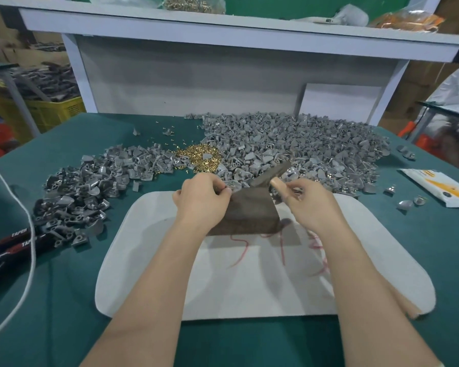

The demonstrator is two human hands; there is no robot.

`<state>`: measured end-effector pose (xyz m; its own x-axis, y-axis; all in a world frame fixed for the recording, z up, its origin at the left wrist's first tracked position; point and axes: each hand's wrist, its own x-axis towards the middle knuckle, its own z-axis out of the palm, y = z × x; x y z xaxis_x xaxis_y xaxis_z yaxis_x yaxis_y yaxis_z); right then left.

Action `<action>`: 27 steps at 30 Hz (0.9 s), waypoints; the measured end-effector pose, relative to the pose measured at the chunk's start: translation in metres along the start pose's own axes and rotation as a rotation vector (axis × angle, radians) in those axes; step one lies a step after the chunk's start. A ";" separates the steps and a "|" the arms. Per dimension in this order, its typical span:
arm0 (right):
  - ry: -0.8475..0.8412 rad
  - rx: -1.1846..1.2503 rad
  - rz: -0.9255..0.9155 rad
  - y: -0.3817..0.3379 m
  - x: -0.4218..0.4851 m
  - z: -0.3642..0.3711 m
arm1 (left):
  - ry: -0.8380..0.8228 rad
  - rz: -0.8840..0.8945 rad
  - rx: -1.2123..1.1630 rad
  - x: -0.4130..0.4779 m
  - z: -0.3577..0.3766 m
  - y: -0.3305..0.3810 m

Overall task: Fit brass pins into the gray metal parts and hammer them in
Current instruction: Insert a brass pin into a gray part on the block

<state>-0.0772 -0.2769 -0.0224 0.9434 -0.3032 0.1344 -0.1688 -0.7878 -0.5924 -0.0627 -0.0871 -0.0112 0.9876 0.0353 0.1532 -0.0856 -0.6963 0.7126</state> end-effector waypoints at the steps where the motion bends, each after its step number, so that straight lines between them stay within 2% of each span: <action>1: -0.014 -0.026 -0.002 0.001 0.001 0.004 | -0.014 0.003 -0.031 0.000 -0.001 0.000; 5: 0.056 -0.083 -0.039 -0.005 0.004 0.012 | -0.063 0.023 -0.090 0.000 0.000 0.001; 8: 0.148 0.095 -0.199 -0.019 0.002 0.015 | -0.077 0.037 -0.092 -0.001 0.001 0.002; 11: -0.004 0.257 -0.327 -0.036 -0.006 0.020 | -0.070 0.069 -0.040 -0.002 0.002 0.004; 14: -0.038 0.196 -0.351 -0.041 -0.006 0.023 | -0.040 0.101 0.030 -0.004 0.003 0.006; 18: -0.042 0.240 -0.305 -0.046 -0.003 0.021 | -0.008 0.124 -0.004 -0.006 0.006 0.009; 21: 0.000 0.209 -0.251 -0.057 0.008 0.017 | 0.083 0.109 -0.080 -0.005 0.005 0.008; 24: 0.188 0.242 -0.103 -0.071 0.038 0.004 | 0.188 0.065 -0.276 -0.002 0.001 0.006; 25: 0.196 0.238 -0.057 -0.075 0.046 0.002 | 0.225 0.048 -0.356 -0.001 0.000 0.006; 27: 0.105 0.105 -0.036 -0.085 0.059 0.008 | 0.317 0.023 -0.478 -0.001 -0.005 0.007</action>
<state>-0.0048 -0.2238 0.0299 0.9123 -0.3343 0.2365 -0.0991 -0.7405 -0.6647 -0.0645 -0.0885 -0.0034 0.9030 0.2887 0.3180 -0.2298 -0.3008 0.9256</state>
